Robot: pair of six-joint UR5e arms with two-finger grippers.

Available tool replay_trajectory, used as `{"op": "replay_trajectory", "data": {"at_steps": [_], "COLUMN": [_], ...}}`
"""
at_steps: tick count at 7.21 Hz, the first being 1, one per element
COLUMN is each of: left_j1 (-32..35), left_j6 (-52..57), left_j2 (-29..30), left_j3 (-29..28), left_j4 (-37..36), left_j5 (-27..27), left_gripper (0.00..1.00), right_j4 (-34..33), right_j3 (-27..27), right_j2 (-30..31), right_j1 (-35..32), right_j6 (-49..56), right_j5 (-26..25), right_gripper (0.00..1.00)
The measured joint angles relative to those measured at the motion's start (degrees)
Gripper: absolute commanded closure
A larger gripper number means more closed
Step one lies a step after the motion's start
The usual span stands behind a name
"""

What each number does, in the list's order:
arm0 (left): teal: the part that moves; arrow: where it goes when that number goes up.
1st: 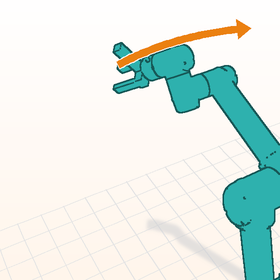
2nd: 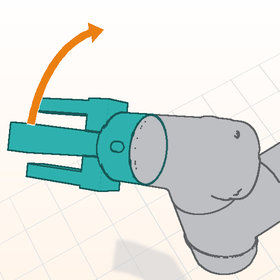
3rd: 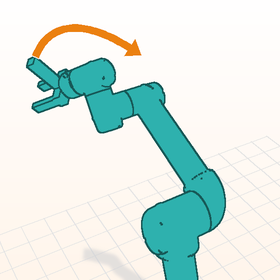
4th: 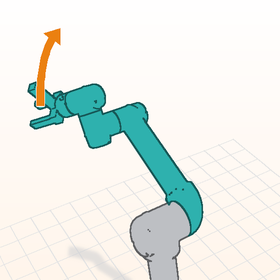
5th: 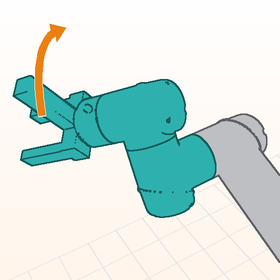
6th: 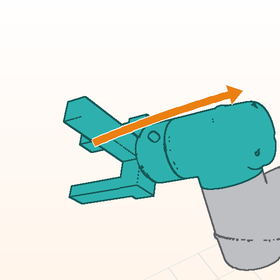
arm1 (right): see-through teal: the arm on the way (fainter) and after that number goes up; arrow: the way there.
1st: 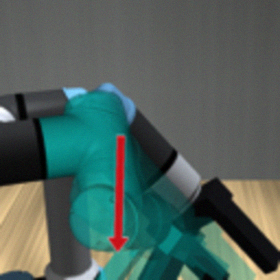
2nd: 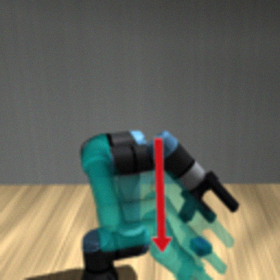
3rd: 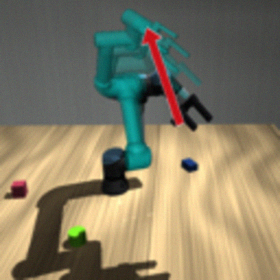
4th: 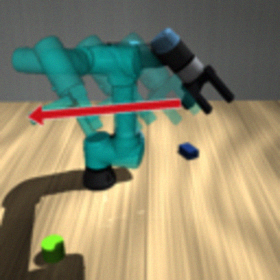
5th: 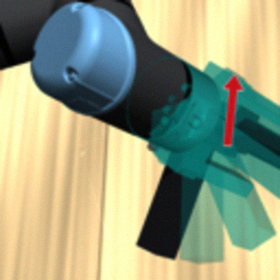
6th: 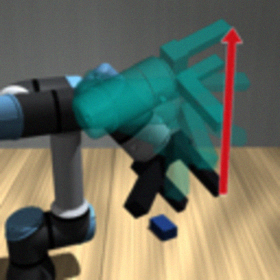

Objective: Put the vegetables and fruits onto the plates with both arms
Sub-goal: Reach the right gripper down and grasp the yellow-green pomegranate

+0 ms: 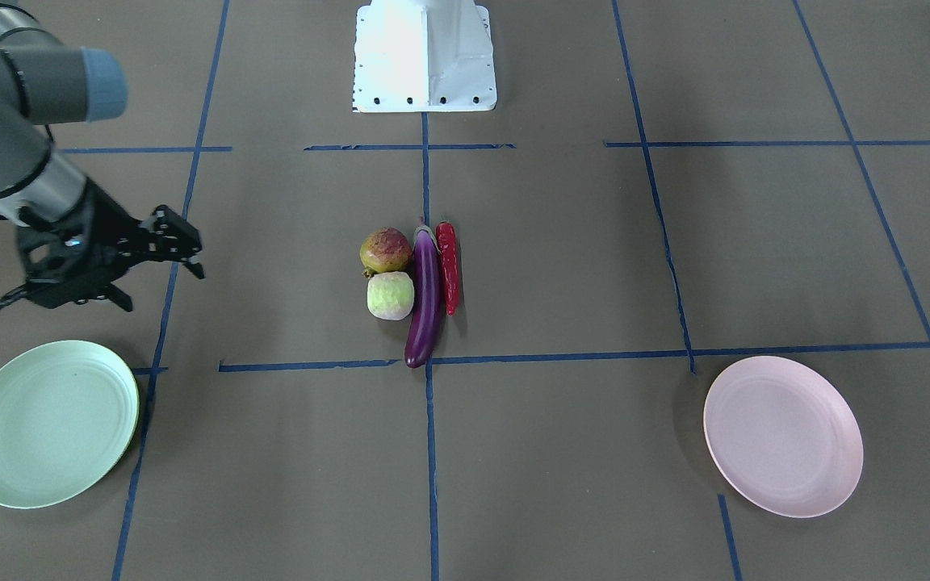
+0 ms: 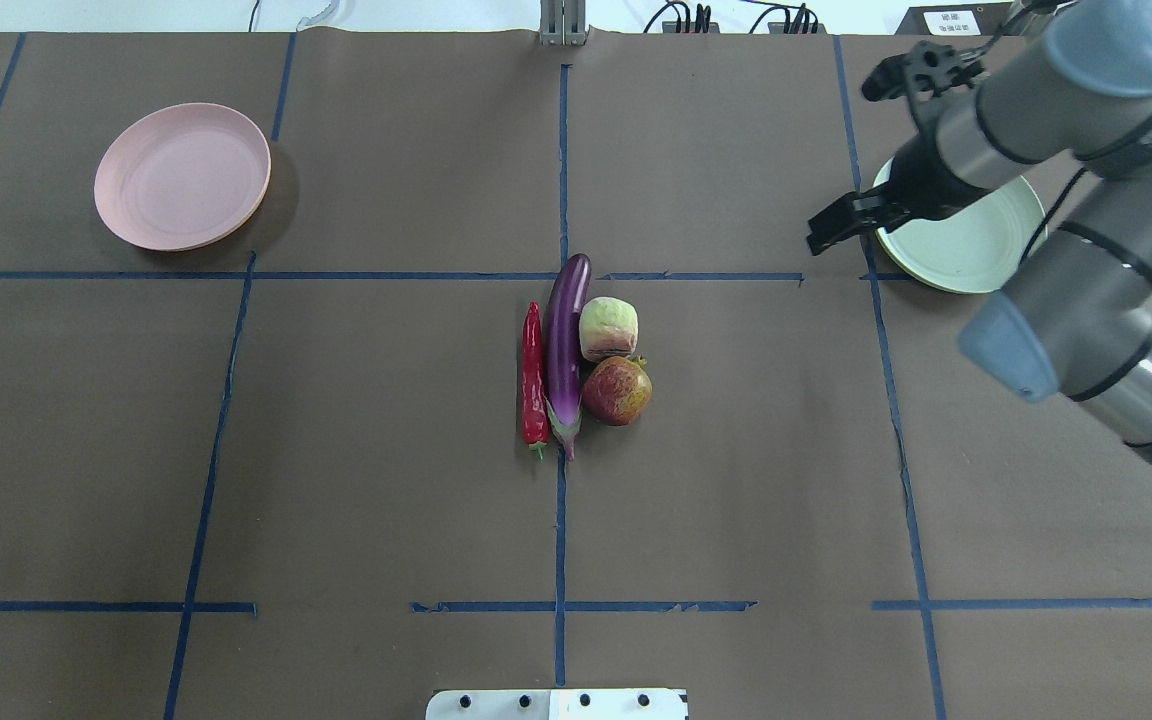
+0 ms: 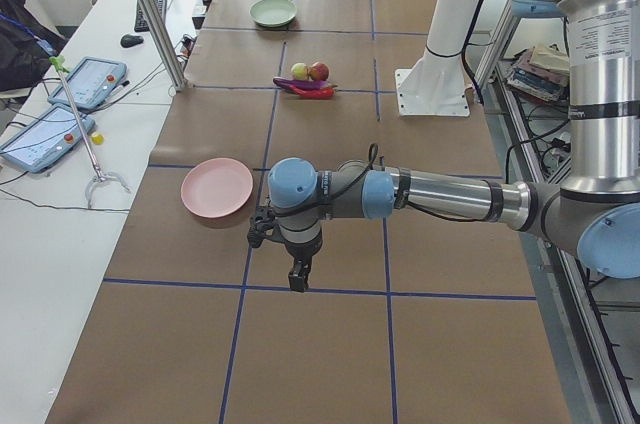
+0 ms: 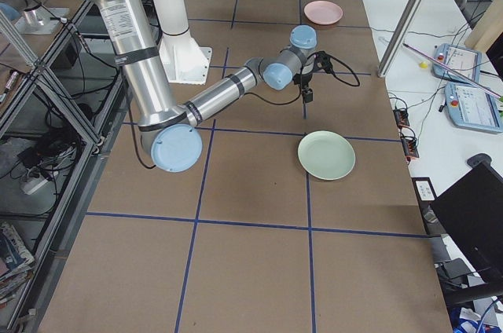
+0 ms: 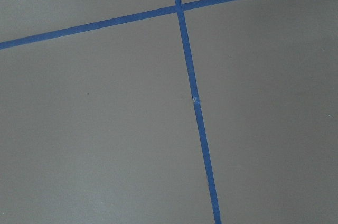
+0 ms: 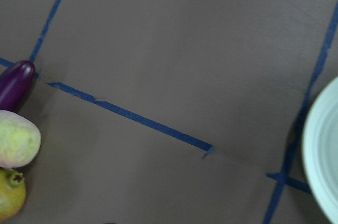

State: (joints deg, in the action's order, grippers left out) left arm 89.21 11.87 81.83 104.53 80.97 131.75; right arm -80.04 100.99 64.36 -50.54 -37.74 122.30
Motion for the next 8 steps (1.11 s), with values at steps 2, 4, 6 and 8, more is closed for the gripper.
{"op": "replay_trajectory", "data": {"at_steps": [2, 4, 6, 8], "left_j1": [0.00, 0.00, 0.00, 0.00], "left_j6": [0.00, -0.01, -0.01, -0.01], "left_j2": [0.00, 0.00, 0.00, 0.00], "left_j3": [-0.09, -0.14, -0.22, -0.30], "left_j4": [0.00, -0.02, -0.02, -0.02], "left_j5": [0.02, 0.08, 0.09, 0.09], "left_gripper": [0.00, 0.00, 0.00, 0.00], "right_j4": [-4.89, -5.60, -5.72, -5.76], "right_j3": [-7.87, -17.32, -20.24, -21.18], "right_j2": [-12.78, -22.23, -24.16, -23.21], "right_j1": [7.35, 12.03, 15.28, 17.27], "right_j6": [-8.73, -13.54, -14.52, -14.40], "right_j5": [-8.47, -13.48, -16.47, -17.94], "right_gripper": [0.01, 0.01, 0.01, 0.01]}}
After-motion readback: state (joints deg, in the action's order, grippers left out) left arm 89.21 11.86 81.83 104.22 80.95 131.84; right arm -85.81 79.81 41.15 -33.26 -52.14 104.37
